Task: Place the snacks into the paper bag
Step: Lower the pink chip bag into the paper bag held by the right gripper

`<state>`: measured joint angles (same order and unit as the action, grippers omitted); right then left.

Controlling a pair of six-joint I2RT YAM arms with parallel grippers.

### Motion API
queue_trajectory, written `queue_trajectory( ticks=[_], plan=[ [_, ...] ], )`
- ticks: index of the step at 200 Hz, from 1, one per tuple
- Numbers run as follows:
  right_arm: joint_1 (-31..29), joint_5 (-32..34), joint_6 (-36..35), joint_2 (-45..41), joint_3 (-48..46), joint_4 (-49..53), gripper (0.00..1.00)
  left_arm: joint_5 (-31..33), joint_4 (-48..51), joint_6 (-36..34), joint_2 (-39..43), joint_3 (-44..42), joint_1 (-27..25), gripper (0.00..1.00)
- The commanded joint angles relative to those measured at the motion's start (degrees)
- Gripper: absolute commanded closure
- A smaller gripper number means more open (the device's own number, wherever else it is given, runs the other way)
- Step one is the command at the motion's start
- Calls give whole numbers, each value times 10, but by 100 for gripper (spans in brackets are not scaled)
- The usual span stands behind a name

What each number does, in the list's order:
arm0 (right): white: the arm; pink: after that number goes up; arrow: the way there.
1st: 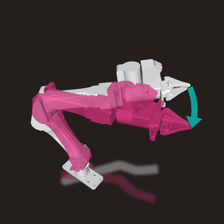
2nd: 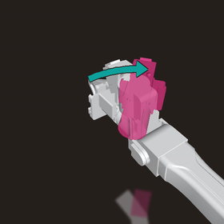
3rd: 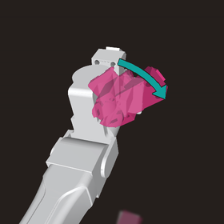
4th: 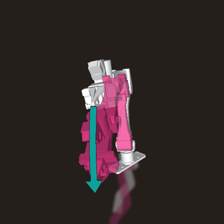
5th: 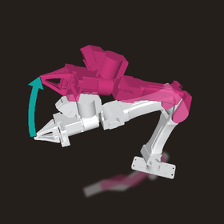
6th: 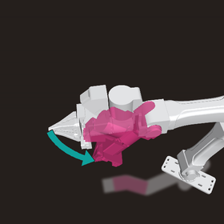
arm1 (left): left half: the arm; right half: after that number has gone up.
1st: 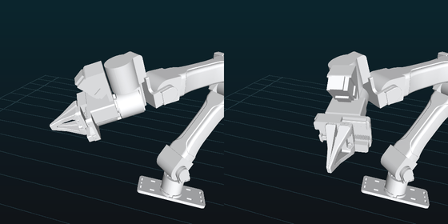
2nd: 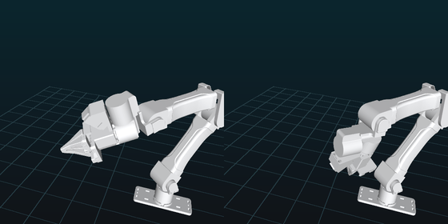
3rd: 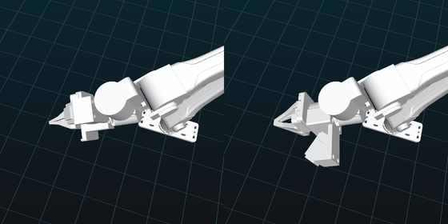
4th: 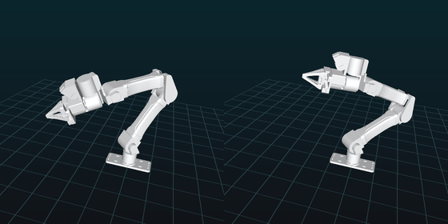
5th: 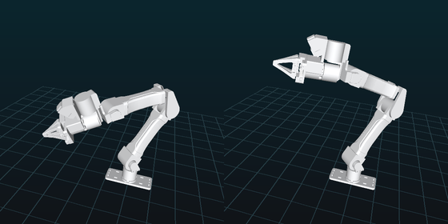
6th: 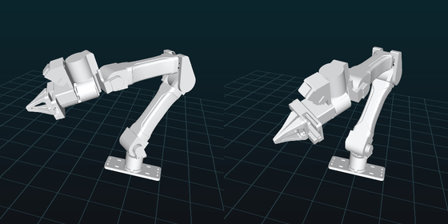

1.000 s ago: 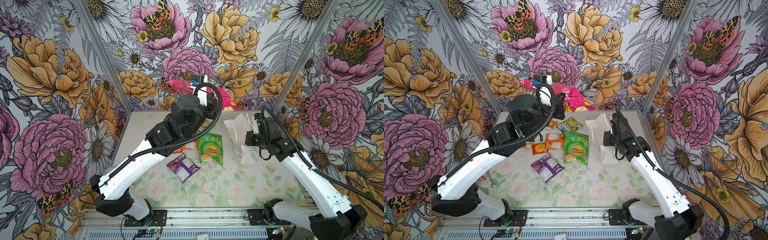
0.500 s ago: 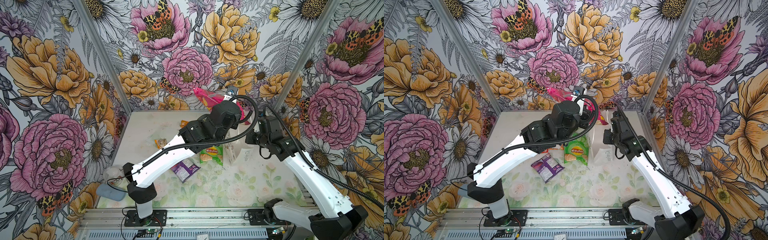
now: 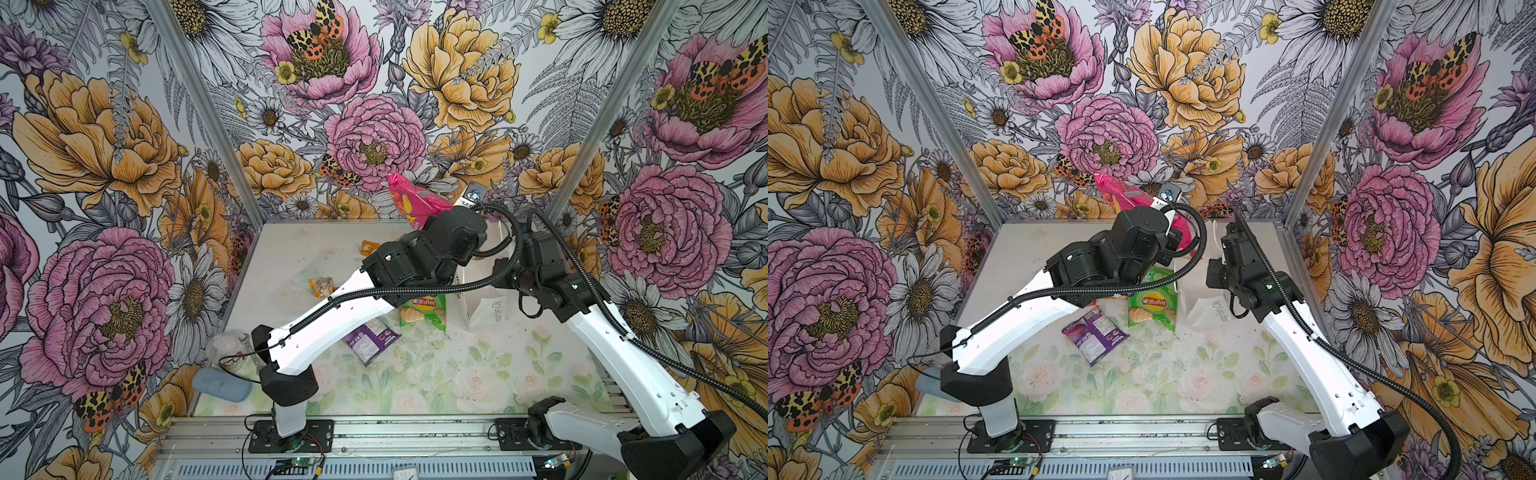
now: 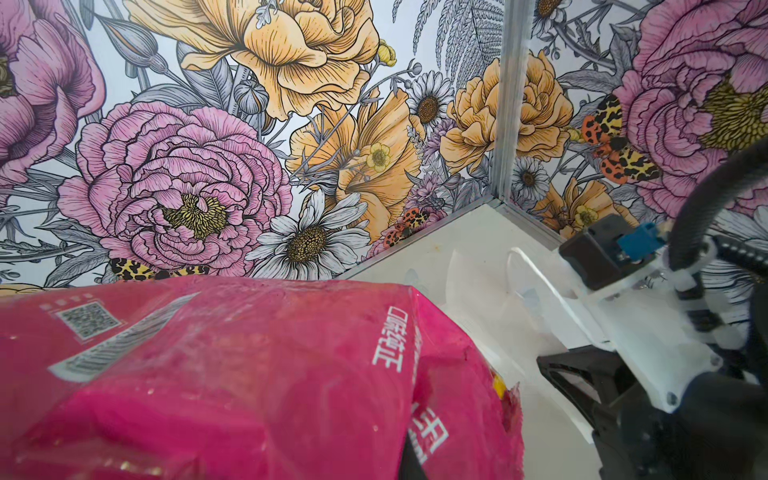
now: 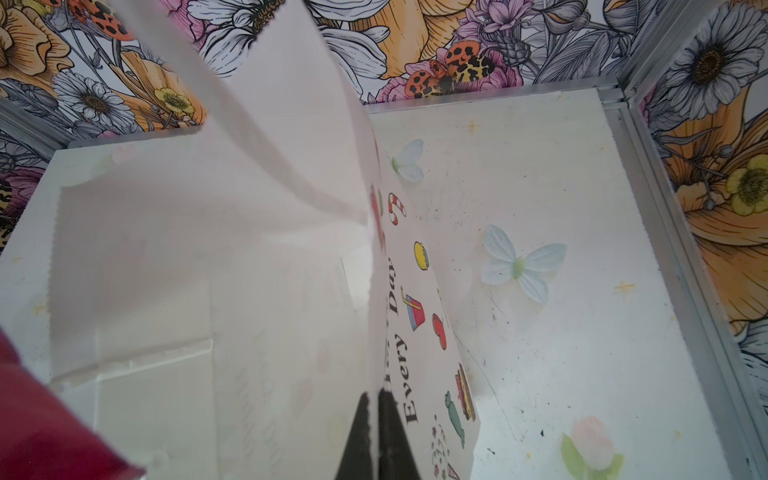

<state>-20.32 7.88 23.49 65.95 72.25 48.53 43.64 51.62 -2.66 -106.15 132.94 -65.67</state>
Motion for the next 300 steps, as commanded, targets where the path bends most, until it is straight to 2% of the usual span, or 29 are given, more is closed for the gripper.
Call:
queue_trajectory(
  ticks=[1,49,110,165,203,228,258,280,300],
  plan=[
    [-3,9,8,-14,26,-14,100,52,27,-48,-22,22,-6,100],
    [-10,12,17,-20,41,-2,100,80,42,-57,-47,25,-5,100],
    [-33,7,53,-12,37,-10,100,-35,70,49,-79,32,20,100],
    [-35,15,95,-14,17,-29,100,-68,72,104,-98,10,20,100],
    [-34,-2,126,-16,-8,-59,100,-124,70,160,-109,5,17,100],
    [-34,14,130,-18,-23,-63,100,-156,67,200,-106,3,17,100],
    [-35,21,132,-20,-38,-73,100,-169,63,208,-107,-5,0,100],
    [-34,29,136,-23,-46,-80,100,-181,41,219,-87,-53,-4,100],
    [-34,31,140,-26,-50,-85,100,-205,-38,231,-36,-163,-3,100]
  ],
)
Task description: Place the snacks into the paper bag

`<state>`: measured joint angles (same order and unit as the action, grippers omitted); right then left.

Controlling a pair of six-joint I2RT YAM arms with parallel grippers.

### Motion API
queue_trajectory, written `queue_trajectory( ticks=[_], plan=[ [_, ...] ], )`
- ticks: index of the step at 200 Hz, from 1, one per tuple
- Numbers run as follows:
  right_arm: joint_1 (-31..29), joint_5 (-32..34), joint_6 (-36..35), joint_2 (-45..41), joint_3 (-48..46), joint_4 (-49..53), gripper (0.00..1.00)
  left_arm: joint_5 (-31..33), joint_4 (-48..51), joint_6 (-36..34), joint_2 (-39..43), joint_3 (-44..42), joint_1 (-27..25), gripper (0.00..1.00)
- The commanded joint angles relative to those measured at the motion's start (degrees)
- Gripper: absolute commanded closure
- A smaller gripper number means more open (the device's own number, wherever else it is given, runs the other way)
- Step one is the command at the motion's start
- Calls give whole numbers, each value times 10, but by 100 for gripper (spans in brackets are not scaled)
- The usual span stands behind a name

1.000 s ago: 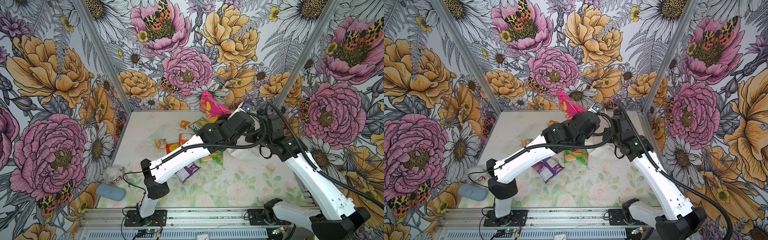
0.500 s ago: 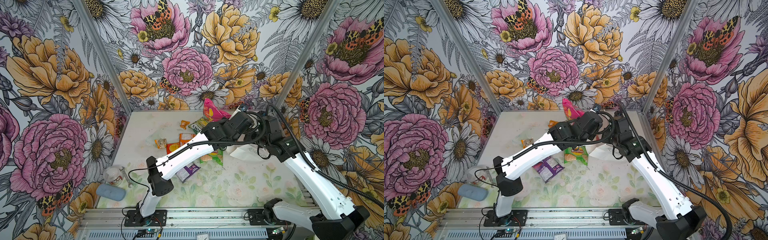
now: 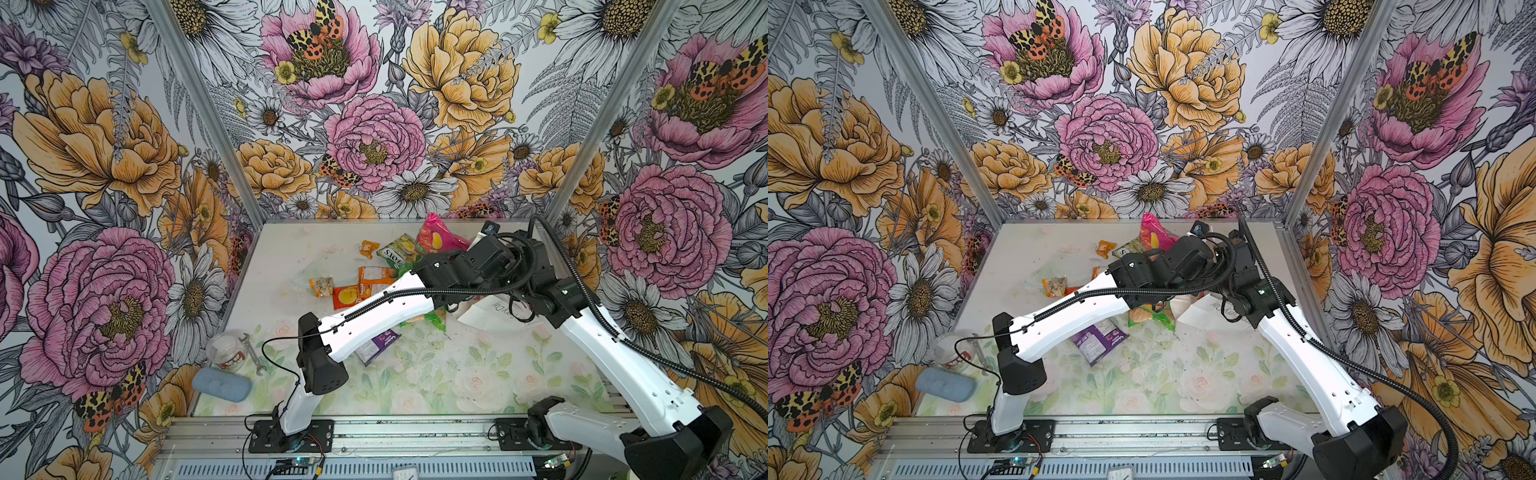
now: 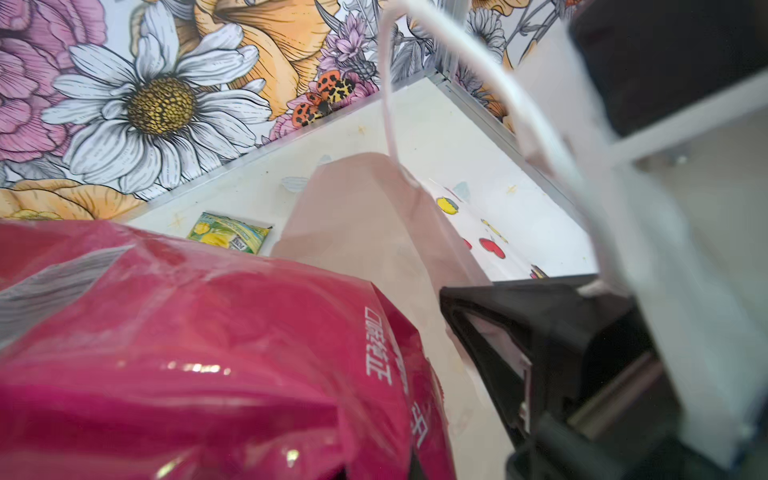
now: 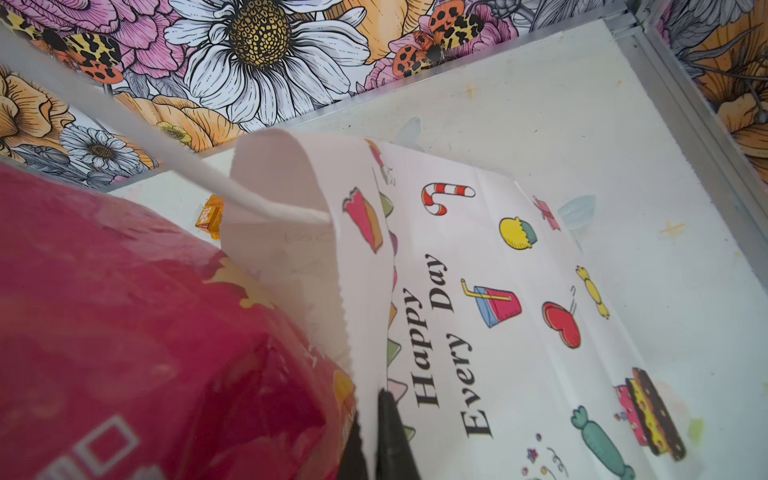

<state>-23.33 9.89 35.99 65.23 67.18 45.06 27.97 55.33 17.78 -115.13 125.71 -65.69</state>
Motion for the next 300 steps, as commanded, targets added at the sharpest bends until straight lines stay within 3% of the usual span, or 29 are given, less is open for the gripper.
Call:
queue_trajectory(
  ticks=[1,36,92,123,195,231,269,300],
  plan=[
    [-4,11,15,-19,1,-51,100,-50,-80,28,58,-94,-3,100],
    [-1,14,25,-24,-6,-57,100,-102,-220,76,162,-254,6,93],
    [-5,-3,53,-38,-38,-83,100,-146,-322,120,187,-339,17,92],
    [-5,-19,62,-38,-53,-93,100,-129,-383,103,194,-372,17,93],
    [11,-42,75,-44,-63,-95,100,-113,-586,-16,214,-483,7,94],
    [43,-71,79,-51,-65,-96,100,-156,-583,-12,226,-517,17,94],
    [44,-88,85,-54,-69,-106,100,-241,-559,-20,206,-523,11,92],
    [43,-87,86,-55,-82,-111,100,-258,-526,-28,183,-502,3,88]
  ],
)
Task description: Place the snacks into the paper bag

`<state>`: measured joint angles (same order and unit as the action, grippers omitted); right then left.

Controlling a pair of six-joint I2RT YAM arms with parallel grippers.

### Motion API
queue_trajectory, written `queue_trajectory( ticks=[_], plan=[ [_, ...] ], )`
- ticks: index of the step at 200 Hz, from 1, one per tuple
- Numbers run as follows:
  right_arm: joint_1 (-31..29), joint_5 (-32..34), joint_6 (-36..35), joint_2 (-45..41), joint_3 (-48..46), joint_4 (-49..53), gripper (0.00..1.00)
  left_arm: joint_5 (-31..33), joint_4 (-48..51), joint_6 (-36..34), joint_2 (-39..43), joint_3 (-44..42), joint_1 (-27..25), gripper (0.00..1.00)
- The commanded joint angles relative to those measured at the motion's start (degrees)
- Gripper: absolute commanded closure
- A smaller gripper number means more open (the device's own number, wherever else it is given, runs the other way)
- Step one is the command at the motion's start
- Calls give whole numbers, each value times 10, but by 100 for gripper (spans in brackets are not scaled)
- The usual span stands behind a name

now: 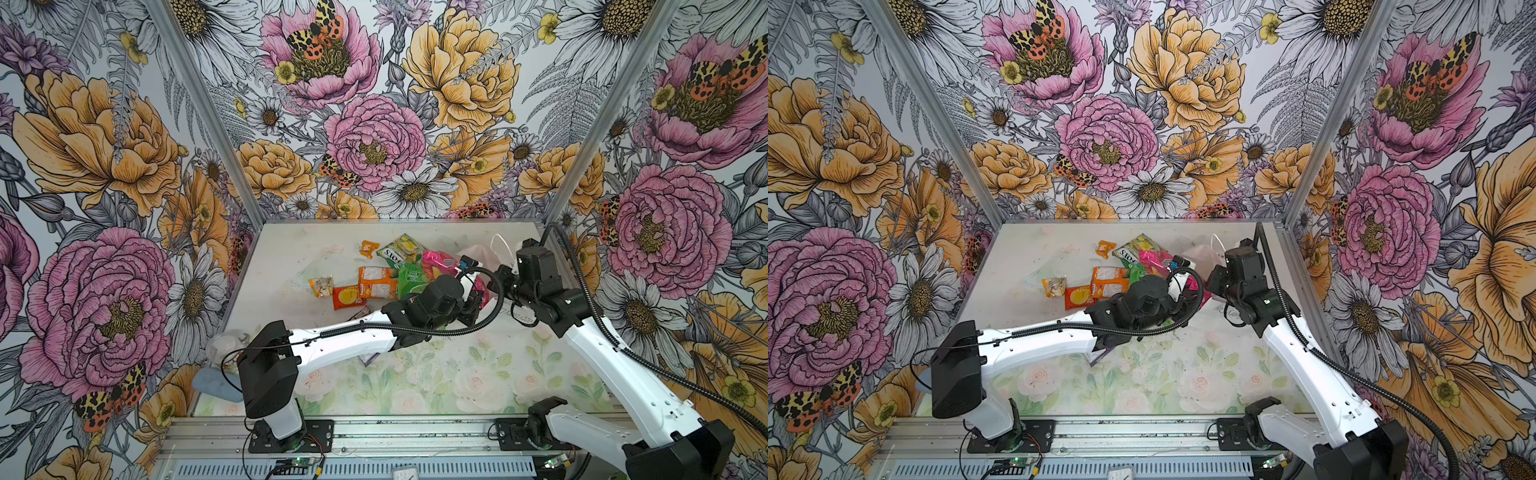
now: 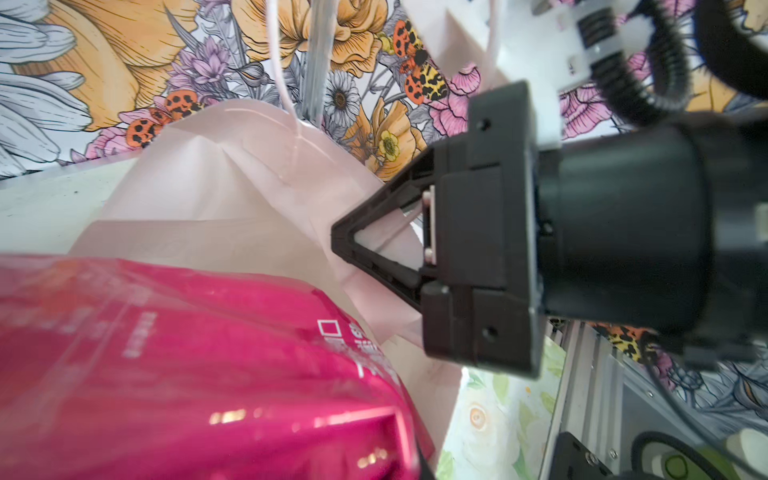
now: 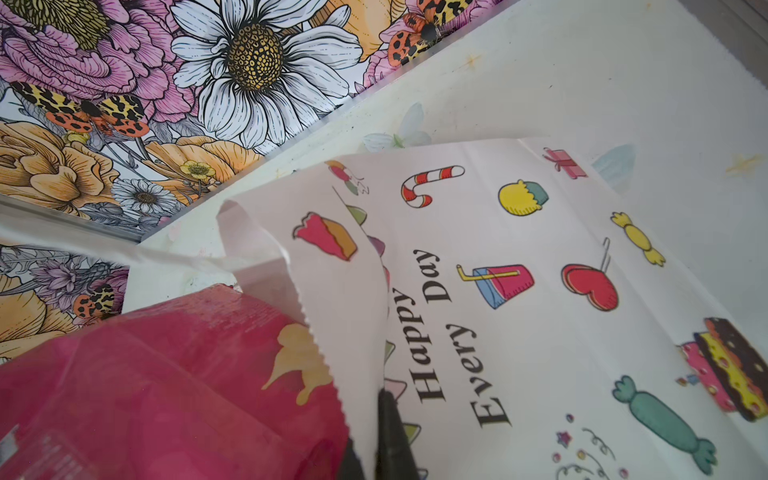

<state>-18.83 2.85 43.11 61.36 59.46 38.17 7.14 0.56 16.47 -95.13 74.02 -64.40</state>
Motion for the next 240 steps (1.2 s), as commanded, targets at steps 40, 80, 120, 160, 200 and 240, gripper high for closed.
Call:
queue_trajectory(
  ticks=[40,80,120,160,200,240],
  plan=[
    [-3,-14,19,-17,-13,-42,100,-32,12,-34,-25,16,-9,88],
    [-3,-7,19,-28,-17,-42,100,-38,36,-12,-49,50,8,83],
    [-2,1,20,-29,-21,-42,100,-38,77,-8,-53,66,2,66],
    [-1,18,21,-33,-27,-42,100,-44,70,17,-24,38,9,54],
    [0,27,21,-32,-30,-40,100,-48,66,37,3,22,9,43],
    [-1,28,21,-33,-32,-40,100,-49,68,56,17,14,10,31]
  ],
)
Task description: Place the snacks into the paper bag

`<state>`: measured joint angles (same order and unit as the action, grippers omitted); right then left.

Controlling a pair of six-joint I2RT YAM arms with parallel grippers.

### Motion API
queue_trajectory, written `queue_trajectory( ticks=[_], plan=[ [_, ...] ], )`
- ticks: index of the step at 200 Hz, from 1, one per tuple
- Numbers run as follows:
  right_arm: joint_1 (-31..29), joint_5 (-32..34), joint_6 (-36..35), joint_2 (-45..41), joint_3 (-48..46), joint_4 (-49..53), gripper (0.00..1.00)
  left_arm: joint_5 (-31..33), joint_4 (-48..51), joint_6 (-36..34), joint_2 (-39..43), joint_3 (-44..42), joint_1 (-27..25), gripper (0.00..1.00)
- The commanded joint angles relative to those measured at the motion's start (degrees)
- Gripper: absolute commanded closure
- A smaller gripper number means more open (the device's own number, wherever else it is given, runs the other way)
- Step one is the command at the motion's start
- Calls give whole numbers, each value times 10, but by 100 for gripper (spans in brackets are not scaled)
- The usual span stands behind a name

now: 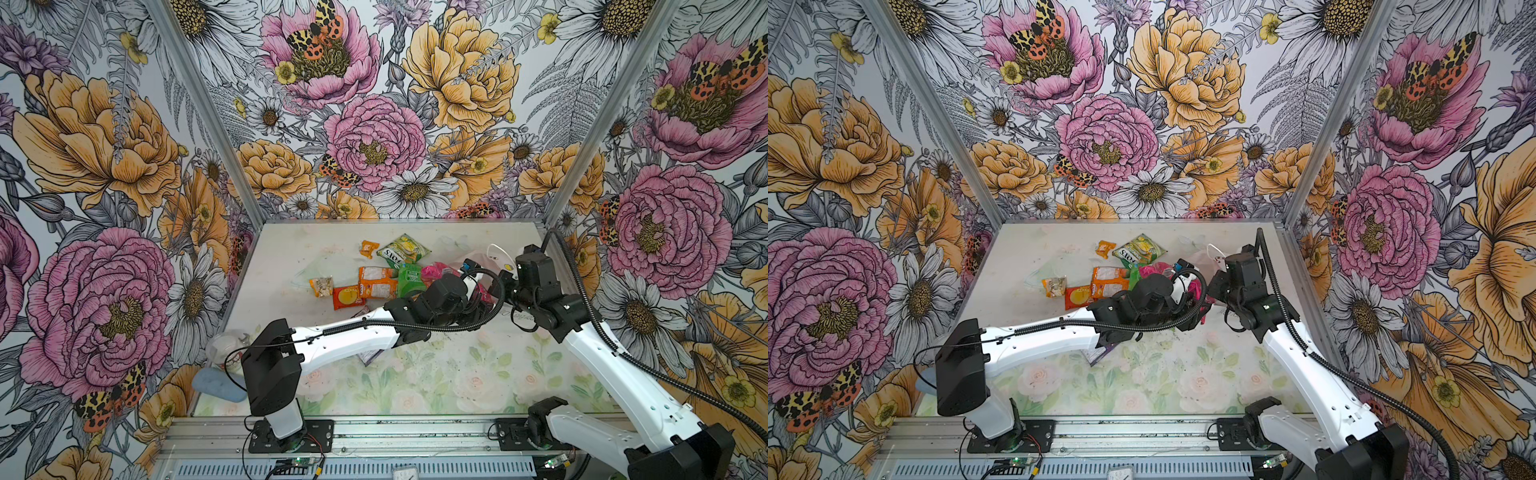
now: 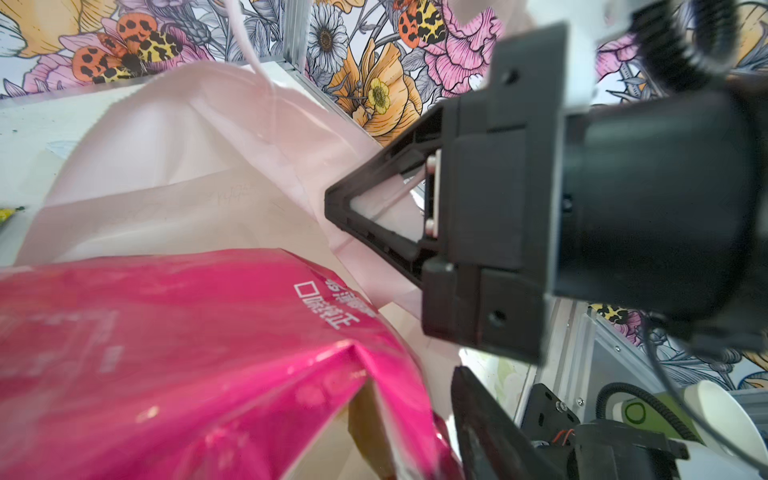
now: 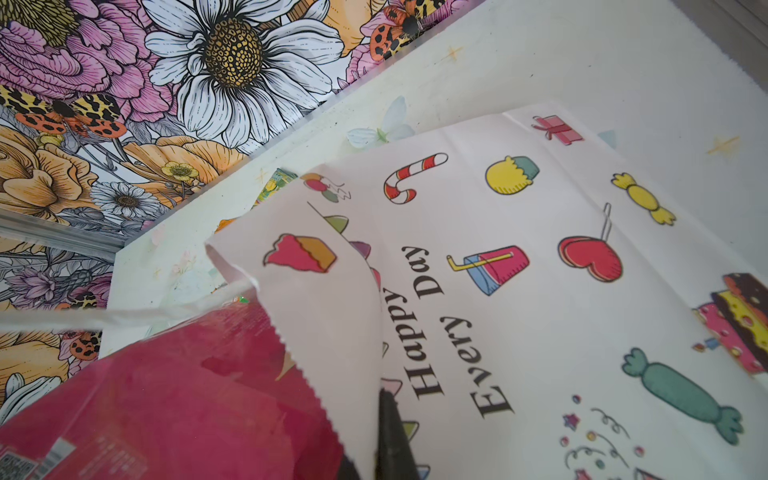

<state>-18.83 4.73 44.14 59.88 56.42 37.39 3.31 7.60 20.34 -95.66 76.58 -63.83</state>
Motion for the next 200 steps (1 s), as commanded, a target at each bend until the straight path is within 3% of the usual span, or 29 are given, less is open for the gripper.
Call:
queue_trajectory(
  ticks=[1,23,57,97,124,146,200],
  plan=[
    [0,9,11,-18,-2,-32,100,-11,-2,18,23,-11,5,31],
    [0,11,10,-19,-2,-32,100,-12,2,31,28,-14,9,27],
    [0,10,10,-20,-2,-32,100,-2,11,42,26,-14,13,30],
    [0,9,10,-22,-6,-32,100,23,45,34,7,14,13,63],
    [0,3,9,-25,-6,-34,100,53,54,1,-8,36,11,75],
    [-2,-10,9,-26,-5,-35,100,38,50,-13,-29,61,22,87],
    [-1,-26,9,-37,-3,-39,100,-31,10,-53,-78,107,33,91]
  ],
)
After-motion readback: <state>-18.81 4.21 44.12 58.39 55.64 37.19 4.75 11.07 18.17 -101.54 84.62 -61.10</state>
